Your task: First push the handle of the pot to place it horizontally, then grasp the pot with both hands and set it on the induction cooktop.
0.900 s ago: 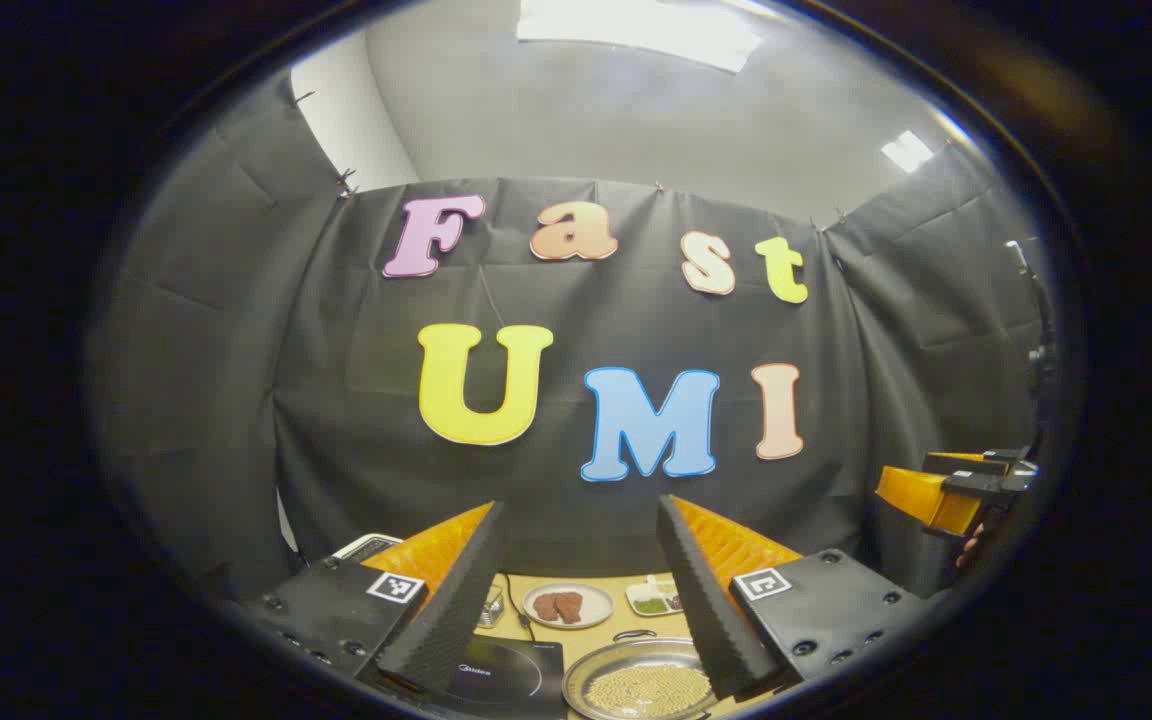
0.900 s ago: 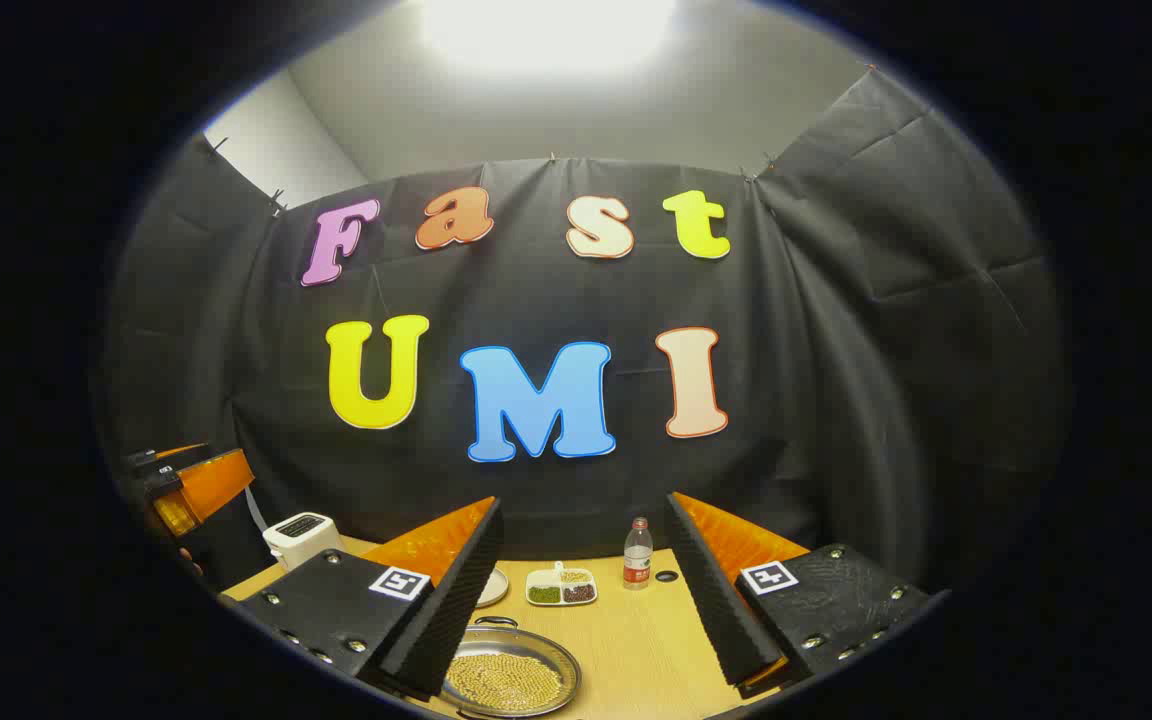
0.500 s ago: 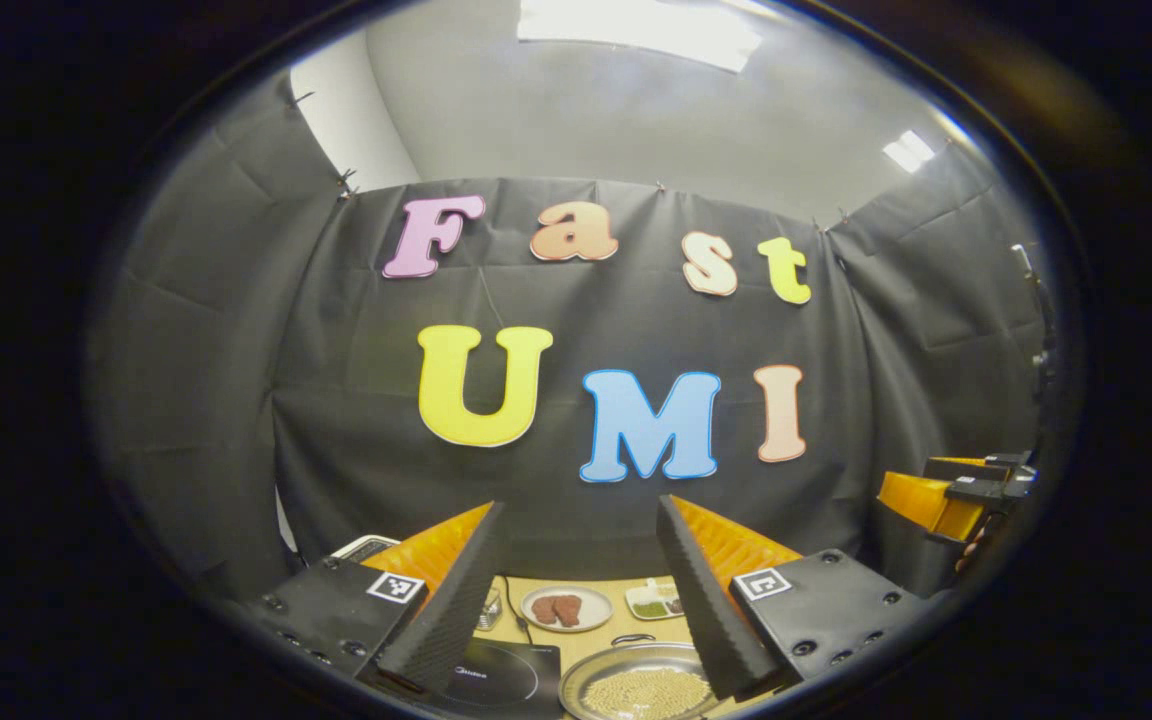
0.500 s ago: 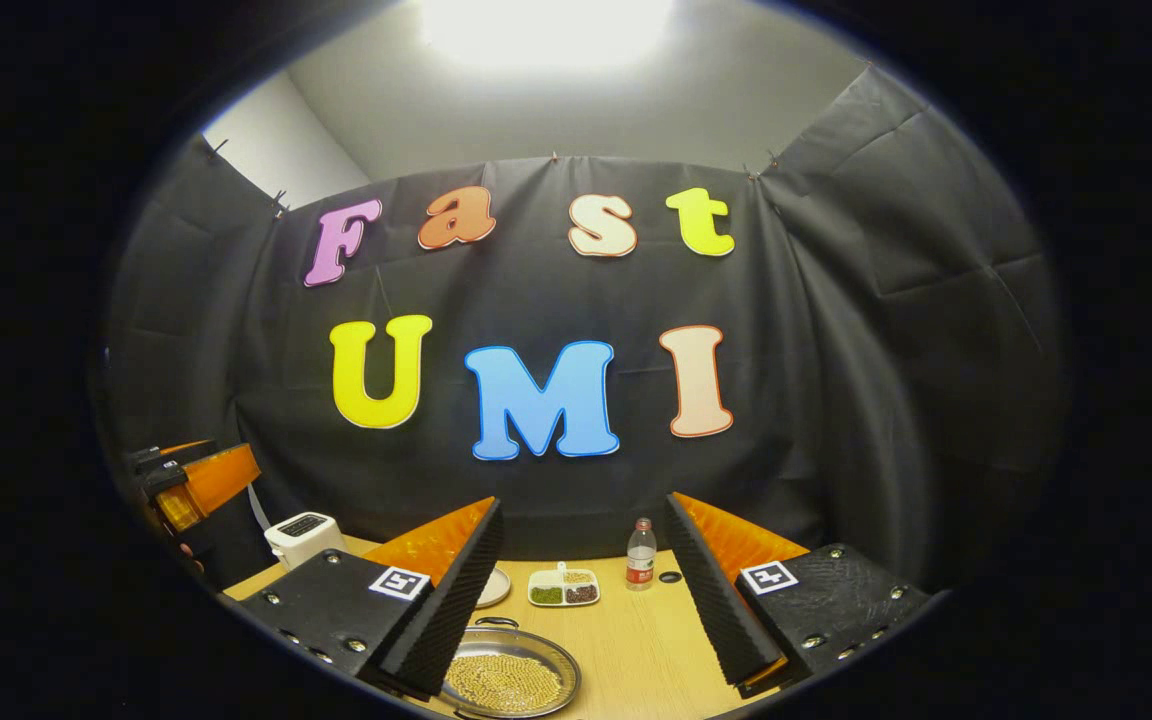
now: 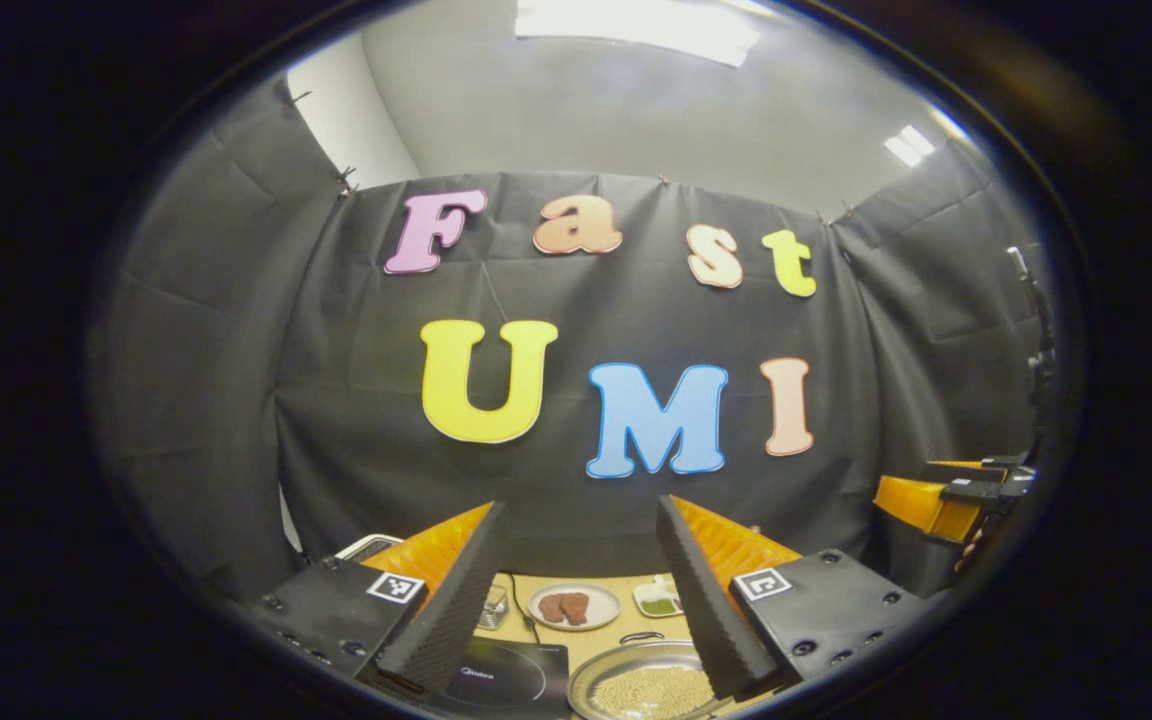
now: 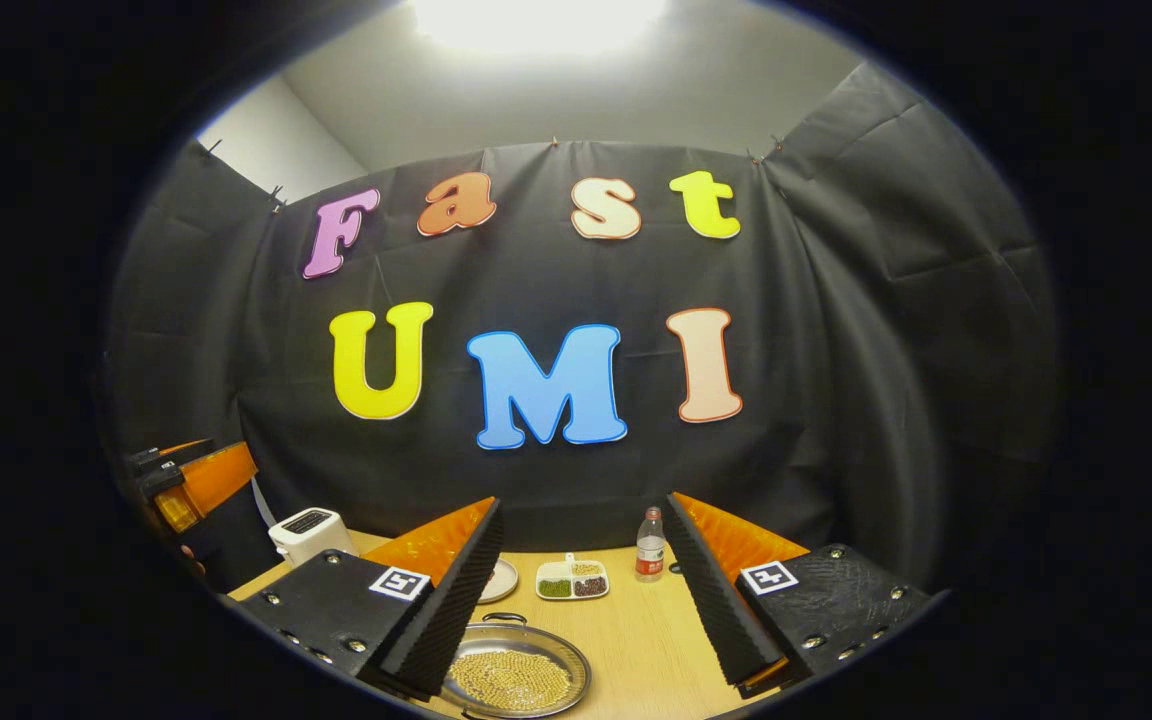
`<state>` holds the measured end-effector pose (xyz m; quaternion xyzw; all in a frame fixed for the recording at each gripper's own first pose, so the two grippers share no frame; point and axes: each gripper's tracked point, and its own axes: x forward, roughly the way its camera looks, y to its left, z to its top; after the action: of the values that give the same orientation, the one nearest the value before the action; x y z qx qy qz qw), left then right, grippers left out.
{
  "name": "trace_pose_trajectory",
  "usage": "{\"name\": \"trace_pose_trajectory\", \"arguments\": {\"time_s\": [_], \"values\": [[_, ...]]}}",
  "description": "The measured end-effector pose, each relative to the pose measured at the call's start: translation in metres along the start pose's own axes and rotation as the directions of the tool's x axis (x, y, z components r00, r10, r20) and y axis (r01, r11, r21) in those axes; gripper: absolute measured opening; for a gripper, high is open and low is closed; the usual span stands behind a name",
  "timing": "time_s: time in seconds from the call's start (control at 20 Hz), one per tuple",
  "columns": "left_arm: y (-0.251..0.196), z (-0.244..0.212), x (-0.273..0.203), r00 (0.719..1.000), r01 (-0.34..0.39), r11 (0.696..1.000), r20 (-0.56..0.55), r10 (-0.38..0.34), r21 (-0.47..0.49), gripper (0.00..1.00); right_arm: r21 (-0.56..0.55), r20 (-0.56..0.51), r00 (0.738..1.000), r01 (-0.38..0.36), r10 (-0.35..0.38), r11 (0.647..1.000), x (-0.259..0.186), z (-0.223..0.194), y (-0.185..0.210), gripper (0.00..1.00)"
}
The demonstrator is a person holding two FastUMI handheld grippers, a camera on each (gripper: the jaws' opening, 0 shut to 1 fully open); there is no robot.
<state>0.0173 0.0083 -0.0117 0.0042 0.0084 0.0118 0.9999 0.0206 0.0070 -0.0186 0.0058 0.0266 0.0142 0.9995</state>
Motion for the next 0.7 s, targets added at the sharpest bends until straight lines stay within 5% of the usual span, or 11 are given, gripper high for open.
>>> {"name": "trace_pose_trajectory", "arguments": {"time_s": [0.2, 0.35, 0.45, 0.5, 0.55, 0.7], "values": [[0.000, -0.007, 0.005, 1.000, 0.014, 1.000, -0.013, -0.014, -0.003, 0.95, -0.002, -0.057, 0.998, 0.000, 0.000, 1.000, 0.004, -0.019, 0.002, 0.97], [0.002, -0.013, 0.006, 1.000, 0.014, 1.000, -0.022, -0.014, 0.005, 0.95, 0.024, -0.127, 0.992, 0.009, -0.006, 1.000, 0.005, -0.039, 0.003, 0.87], [0.005, -0.014, 0.007, 1.000, 0.013, 1.000, -0.025, -0.013, 0.006, 0.95, 0.040, -0.176, 0.984, 0.003, 0.004, 0.999, 0.006, -0.054, 0.006, 0.58], [0.006, -0.013, 0.007, 1.000, 0.011, 1.000, -0.025, -0.011, 0.007, 0.96, 0.041, -0.199, 0.980, 0.006, 0.002, 0.999, 0.007, -0.063, 0.006, 0.58], [0.008, -0.015, 0.007, 1.000, 0.010, 1.000, -0.026, -0.009, 0.009, 0.97, 0.040, -0.218, 0.976, 0.005, 0.004, 0.999, 0.007, -0.069, 0.005, 0.31], [0.017, -0.017, 0.007, 1.000, -0.005, 1.000, -0.030, 0.005, 0.013, 0.98, 0.009, -0.278, 0.960, -0.017, 0.018, 1.000, 0.009, -0.091, 0.013, 0.25]]}}
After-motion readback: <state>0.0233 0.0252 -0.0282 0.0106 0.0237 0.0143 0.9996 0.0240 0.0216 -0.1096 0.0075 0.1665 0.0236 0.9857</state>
